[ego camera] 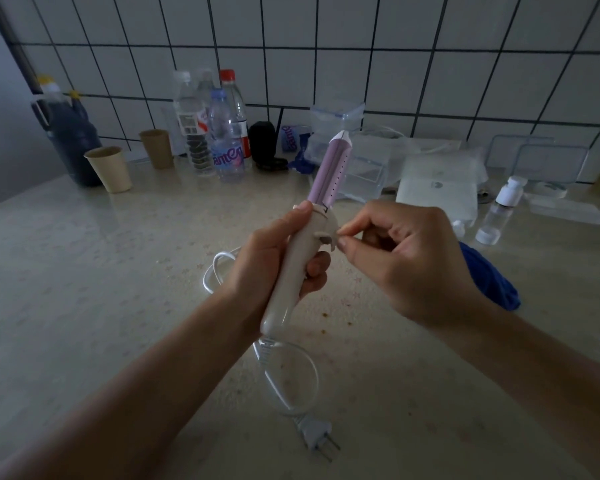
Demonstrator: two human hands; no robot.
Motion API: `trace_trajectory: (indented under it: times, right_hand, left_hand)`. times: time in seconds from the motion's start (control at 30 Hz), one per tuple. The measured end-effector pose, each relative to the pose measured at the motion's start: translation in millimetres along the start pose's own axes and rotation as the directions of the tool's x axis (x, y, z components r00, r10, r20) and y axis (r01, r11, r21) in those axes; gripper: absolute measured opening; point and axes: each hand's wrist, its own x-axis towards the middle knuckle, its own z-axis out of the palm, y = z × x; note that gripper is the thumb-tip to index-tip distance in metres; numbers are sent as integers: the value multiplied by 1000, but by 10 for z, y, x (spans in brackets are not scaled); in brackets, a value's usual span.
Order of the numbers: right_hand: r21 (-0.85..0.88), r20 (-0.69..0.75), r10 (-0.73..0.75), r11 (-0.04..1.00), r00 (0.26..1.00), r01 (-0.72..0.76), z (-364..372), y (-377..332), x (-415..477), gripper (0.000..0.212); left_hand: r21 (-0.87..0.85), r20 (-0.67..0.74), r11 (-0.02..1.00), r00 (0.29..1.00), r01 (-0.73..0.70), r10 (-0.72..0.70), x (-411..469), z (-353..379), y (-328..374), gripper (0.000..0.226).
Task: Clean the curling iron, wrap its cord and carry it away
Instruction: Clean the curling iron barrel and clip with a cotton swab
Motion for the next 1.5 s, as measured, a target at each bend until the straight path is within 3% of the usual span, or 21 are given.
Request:
trace_trajectory:
  times: [0.13,0.27,0.4,0.53,0.67,0.8,1.0,1.27,1.5]
  right_hand:
    - [11,-76,29,1000,997,-28,-49,54,45,14]
    - [-12,-4,-16,1000,1000,16,26,5,-17,14]
    - [2,-30,32,999,999,-32,-21,54,29,15]
    - [117,194,-6,993,981,-17,52,-35,-58,12]
    - [112,162,40,992,986,-59,75,-6,-77,11]
    - [59,316,3,998,949,-22,198,-107,-213,11]
    - [68,152,80,993,985,-91,58,4,-64,14]
    - [-27,-45,66,997,997,-67,-2,53,10,17]
    - [60,99,79,994,992,-86,69,-1,-71,17]
  left_hand:
    - [-5,4,1000,1000,4,-4,-23,36,-12,40]
    - [73,3,997,1000,11,-11,-44,52,-28,38]
    - [18,40,999,999,26,-27,-50,42,-25,58]
    - [31,-71,999,997,27,-24,-38,45,-41,56]
    - [-13,-112,1000,993,22,-23,-27,45,-34,43]
    - [-45,-80,998,996,32,-36,-6,-10,-33,47]
    - [-13,-33,999,998,44,-45,23,-50,-56,44]
    - [21,68,997,995,72,-73,5,-9,-86,42]
    - [-17,-26,997,997,71,-71,-9,43,-63,37]
